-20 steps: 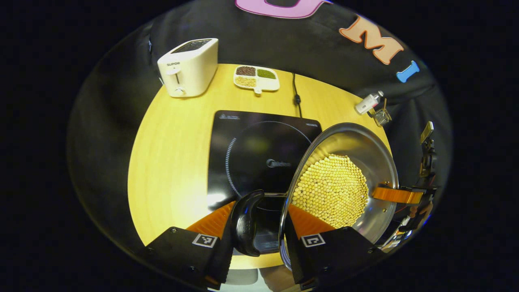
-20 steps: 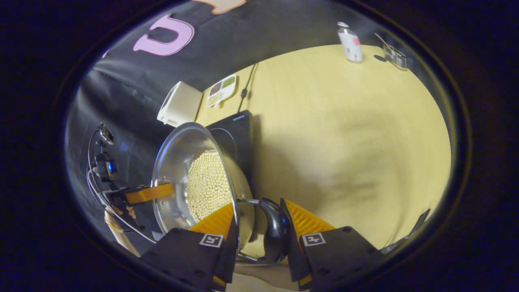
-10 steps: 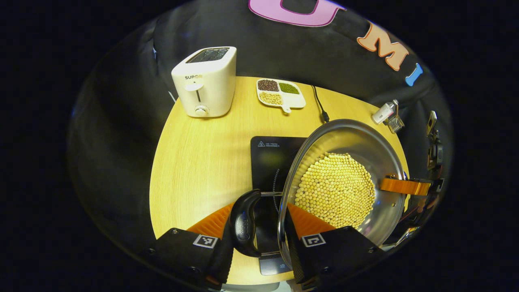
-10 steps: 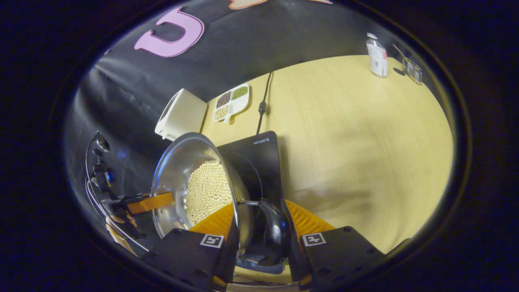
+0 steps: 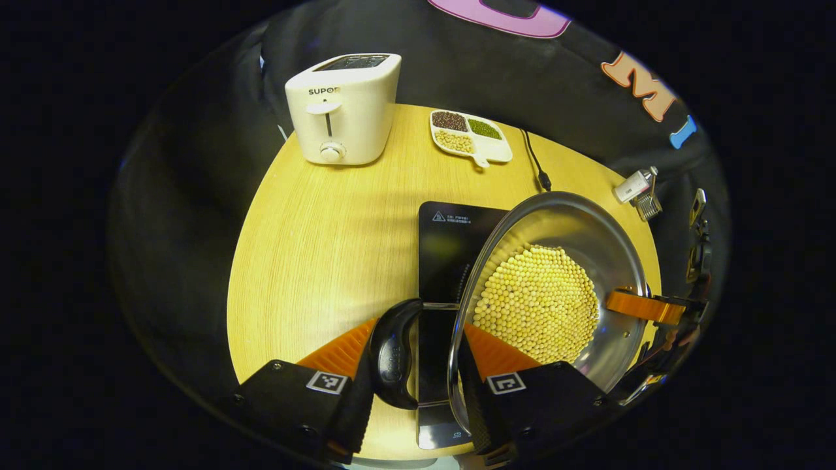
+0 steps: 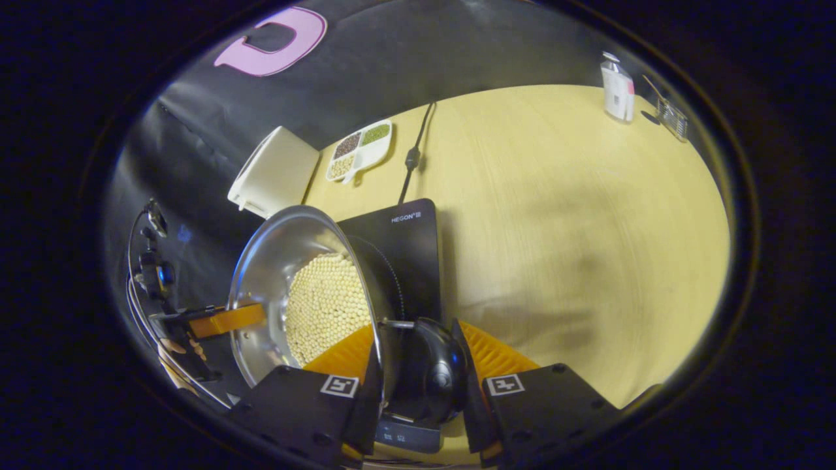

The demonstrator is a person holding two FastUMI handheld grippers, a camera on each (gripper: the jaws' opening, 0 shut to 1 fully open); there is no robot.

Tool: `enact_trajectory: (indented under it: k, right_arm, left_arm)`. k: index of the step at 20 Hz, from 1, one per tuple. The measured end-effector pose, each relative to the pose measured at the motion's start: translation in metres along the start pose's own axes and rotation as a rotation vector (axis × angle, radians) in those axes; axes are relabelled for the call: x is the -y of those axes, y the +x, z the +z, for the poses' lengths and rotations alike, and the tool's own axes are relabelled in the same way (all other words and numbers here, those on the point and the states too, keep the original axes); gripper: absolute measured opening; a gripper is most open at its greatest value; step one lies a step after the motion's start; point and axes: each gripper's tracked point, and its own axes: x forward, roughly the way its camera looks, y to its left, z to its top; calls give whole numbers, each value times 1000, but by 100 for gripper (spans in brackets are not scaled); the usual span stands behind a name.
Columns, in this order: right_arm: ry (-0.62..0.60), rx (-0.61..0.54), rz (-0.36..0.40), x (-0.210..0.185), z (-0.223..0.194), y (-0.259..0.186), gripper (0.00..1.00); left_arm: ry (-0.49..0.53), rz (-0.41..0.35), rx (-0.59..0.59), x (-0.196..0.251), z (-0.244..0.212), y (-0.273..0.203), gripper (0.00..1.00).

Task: First push the handle of the pot to place it horizontally, then grasp the pot with both hands and set it on the induction cooktop.

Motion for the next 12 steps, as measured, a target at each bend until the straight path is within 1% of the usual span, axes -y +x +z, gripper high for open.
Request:
enact_trajectory:
  k: [1, 2, 3, 4, 5, 6, 7, 8, 9, 10, 11, 12]
  right_arm:
    - [3, 4, 4, -1, 2, 0, 51]
    - [2, 9, 7, 0, 3, 1, 51]
    - [2, 10, 11, -1, 3, 1, 56]
    - [1, 10, 15, -1, 4, 1, 56]
    - [-1, 13, 18, -1, 4, 1, 55]
    - [-2, 14, 20, -1, 5, 1, 55]
    - [-4, 14, 24, -1, 4, 3, 55]
    - [-4, 16, 30, -2, 5, 4, 53]
    - [-7, 16, 44, -5, 5, -1, 52]
    - [-10, 31, 50, -3, 8, -5, 51]
    - [-14, 61, 71, -6, 14, -12, 62]
    - [-23, 108, 72, -4, 26, -22, 72]
  left_arm:
    - [4, 9, -6, -2, -1, -1, 62]
    - [5, 14, 6, -2, 0, -1, 63]
    - [6, 17, 8, -2, 0, 0, 65]
    - [5, 21, 10, -2, -1, 0, 65]
    - [6, 24, 16, -2, 0, 0, 68]
    - [9, 27, 19, -3, 0, 1, 67]
    - [10, 32, 24, -3, 0, 1, 69]
    - [11, 38, 28, -3, 0, 1, 68]
    - [9, 59, 46, -5, 3, -1, 69]
    - [12, 95, 93, -10, 14, -5, 71]
    - [6, 135, 145, -15, 22, -6, 83]
    - [-11, 151, 191, -13, 29, -15, 92]
